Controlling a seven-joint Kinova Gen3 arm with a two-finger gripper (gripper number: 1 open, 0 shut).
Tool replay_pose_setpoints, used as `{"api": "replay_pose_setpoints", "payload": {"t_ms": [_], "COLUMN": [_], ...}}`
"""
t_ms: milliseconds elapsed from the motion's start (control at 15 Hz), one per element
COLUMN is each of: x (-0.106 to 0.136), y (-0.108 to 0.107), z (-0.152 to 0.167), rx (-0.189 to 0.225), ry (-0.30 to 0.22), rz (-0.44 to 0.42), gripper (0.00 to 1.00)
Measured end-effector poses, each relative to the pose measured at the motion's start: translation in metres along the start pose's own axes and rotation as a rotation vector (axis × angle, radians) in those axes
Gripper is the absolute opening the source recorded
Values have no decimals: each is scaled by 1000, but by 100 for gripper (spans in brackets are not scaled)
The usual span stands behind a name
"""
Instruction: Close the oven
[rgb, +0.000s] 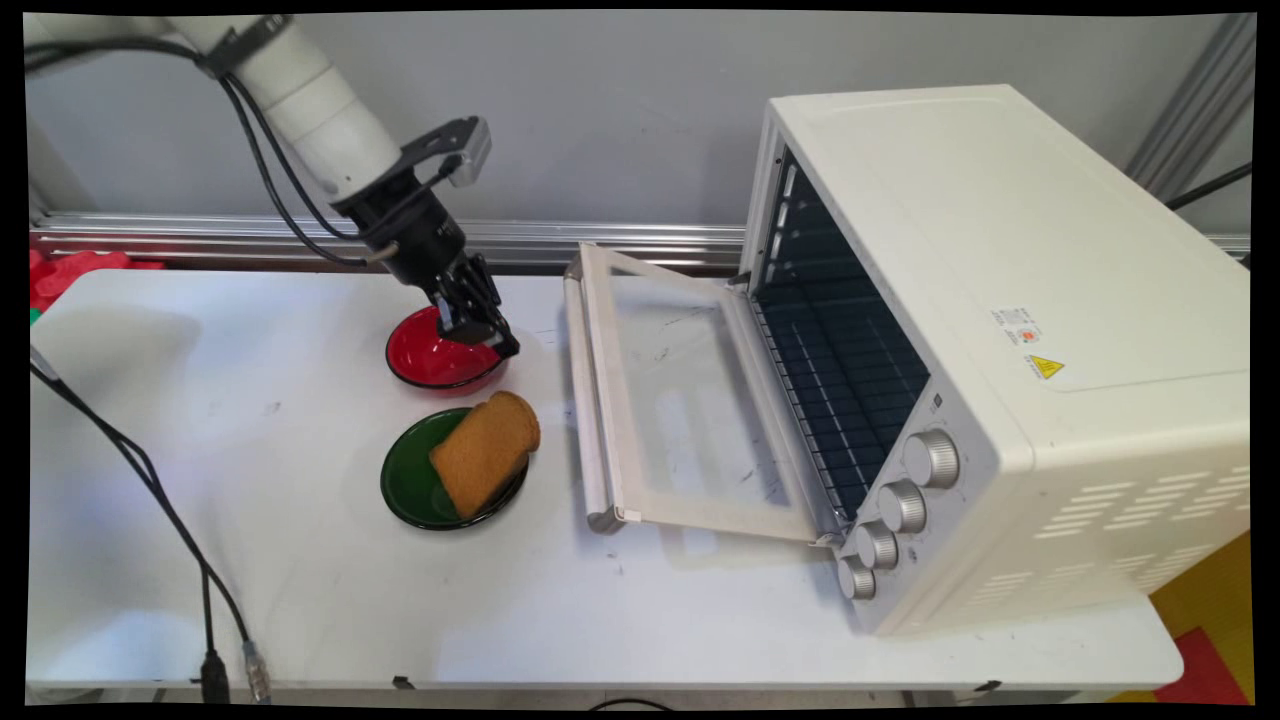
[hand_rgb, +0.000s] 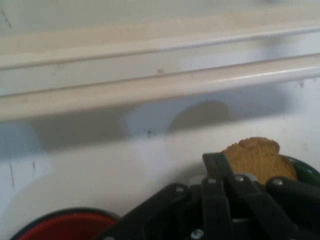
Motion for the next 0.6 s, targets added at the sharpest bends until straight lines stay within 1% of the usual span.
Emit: {"api": "replay_pose_setpoints", "payload": {"t_ms": [133, 267, 467, 600], "x": [-9, -13, -19, -21], "y": [-4, -6, -10, -12], "z": [24, 38, 65, 76], "rx": [-7, -8, -4, 0], "ry": [25, 41, 80, 100], "rz": [28, 44, 62, 67], "gripper": [0, 0, 0, 0]}}
